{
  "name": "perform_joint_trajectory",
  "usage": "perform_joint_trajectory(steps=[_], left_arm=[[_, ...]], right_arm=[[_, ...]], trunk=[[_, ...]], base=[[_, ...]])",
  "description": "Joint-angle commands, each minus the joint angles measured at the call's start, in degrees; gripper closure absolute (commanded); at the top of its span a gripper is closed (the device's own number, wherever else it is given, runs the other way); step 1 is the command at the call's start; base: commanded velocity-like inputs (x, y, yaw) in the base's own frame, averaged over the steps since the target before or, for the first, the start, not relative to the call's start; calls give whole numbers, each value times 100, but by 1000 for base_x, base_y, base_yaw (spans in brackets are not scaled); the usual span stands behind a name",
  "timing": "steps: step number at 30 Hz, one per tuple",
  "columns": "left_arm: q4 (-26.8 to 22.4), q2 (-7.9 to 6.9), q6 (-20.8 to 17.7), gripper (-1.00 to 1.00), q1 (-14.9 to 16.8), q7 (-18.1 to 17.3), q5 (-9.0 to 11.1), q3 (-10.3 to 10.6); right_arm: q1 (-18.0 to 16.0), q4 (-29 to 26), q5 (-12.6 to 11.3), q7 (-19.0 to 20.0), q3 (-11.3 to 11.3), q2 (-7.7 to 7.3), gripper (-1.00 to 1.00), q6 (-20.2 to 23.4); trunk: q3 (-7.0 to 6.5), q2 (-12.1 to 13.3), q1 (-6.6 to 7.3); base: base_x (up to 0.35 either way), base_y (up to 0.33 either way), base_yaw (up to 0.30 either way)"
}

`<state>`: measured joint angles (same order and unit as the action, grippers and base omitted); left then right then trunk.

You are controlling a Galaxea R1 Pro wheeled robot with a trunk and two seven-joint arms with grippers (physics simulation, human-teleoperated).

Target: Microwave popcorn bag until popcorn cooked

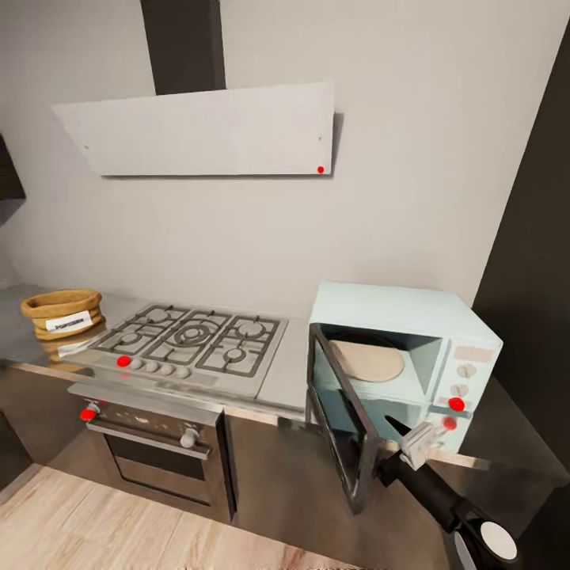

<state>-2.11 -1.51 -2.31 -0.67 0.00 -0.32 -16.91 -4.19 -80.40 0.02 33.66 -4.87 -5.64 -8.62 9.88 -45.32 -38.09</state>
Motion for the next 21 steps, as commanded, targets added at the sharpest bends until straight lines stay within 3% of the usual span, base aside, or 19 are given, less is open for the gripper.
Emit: perform_joint_trajectory(steps=[1,7,21], left_arm=[[-17,0,-24,-100,-3,0,-3,-23],[-17,1,-24,-100,-3,0,-3,-23],[-17,2,-24,-100,-3,0,-3,-23]], right_arm=[[-3,23,7,4,-5,6,-100,-22],[-3,93,-8,-364,-5,52,-100,-40],[-3,95,-11,-422,-5,56,-100,-43]], trunk=[[7,-6,1],[7,-6,1],[7,-6,1]], base=[[-110,0,254],[-17,0,254],[0,0,255]])
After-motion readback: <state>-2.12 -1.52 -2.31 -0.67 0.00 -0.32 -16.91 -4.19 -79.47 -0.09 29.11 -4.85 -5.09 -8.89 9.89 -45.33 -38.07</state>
